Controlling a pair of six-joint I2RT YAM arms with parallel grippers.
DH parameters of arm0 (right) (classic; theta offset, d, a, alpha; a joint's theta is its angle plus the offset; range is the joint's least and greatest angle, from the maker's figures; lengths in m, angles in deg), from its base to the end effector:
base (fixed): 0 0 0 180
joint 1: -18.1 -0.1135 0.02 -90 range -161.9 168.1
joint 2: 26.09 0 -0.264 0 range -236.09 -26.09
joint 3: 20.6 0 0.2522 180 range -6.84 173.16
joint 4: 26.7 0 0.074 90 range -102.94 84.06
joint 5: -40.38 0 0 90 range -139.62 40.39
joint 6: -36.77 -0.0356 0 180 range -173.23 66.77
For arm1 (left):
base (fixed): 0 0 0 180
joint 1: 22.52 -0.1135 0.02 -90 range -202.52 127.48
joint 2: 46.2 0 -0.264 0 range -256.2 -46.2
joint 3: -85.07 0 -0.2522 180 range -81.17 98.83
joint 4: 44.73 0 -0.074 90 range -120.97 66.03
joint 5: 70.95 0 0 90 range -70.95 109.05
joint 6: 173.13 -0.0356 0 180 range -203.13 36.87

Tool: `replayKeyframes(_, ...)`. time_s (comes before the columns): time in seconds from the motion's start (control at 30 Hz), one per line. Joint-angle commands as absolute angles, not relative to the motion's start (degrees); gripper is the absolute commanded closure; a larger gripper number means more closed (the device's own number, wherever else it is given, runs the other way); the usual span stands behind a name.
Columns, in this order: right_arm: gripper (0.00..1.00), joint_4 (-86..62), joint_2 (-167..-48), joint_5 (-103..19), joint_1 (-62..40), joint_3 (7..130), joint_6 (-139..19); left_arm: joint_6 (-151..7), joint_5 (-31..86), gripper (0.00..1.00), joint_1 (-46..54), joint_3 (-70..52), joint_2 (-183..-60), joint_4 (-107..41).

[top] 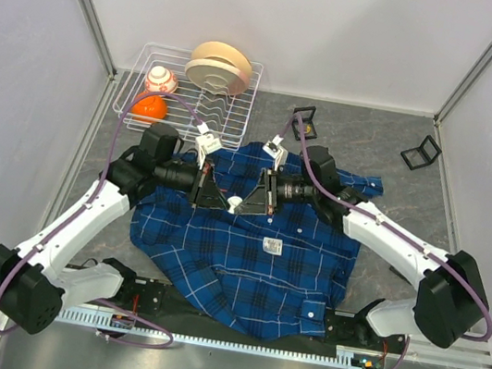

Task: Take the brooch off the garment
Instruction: Close the brooch securely.

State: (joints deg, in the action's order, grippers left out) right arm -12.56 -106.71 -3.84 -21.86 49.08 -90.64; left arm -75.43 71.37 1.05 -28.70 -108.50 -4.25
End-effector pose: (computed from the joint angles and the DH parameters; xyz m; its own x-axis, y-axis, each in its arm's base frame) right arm 0.2244 0.2213 0.2842 -0.8324 -0.1448 -0.5349 -0.5536 0.2589 0.7915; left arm 0.1957 -0.1161 0.3075 -0.6517 0.1950 -0.7329 0.7466 0.3352 -0.5747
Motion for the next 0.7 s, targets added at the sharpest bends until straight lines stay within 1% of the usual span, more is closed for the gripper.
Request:
replayKeyframes(0.0, 0.94, -14.52, -108.18, -10.85, -21.89, 52.75, -96.64, -77.51, 75.48, 0.98, 4.02, -26.32, -106.23, -4.26)
replayKeyframes(0.27, 0.98, -14.87, -108.80, -14.46, -21.97, 52.66, -103.57, -77.07, 74.16, 0.98, 5.08, -26.33, -105.09, -4.34)
replayKeyframes(0.4, 0.97, -19.61, -107.31, -16.92, -21.71, 49.77, -108.49, -76.37, 73.90, 0.98, 5.17, -27.11, -104.91, -4.52)
replayKeyframes(0.53, 0.97, -28.38, -105.90, -18.76, -21.80, 45.81, -115.62, -74.09, 73.37, 0.98, 5.26, -29.57, -102.81, -7.06)
replayKeyframes(0.67, 0.97, -31.66, -105.20, -20.52, -21.71, 43.35, -119.58, -71.45, 73.19, 0.98, 5.34, -31.60, -101.75, -9.87)
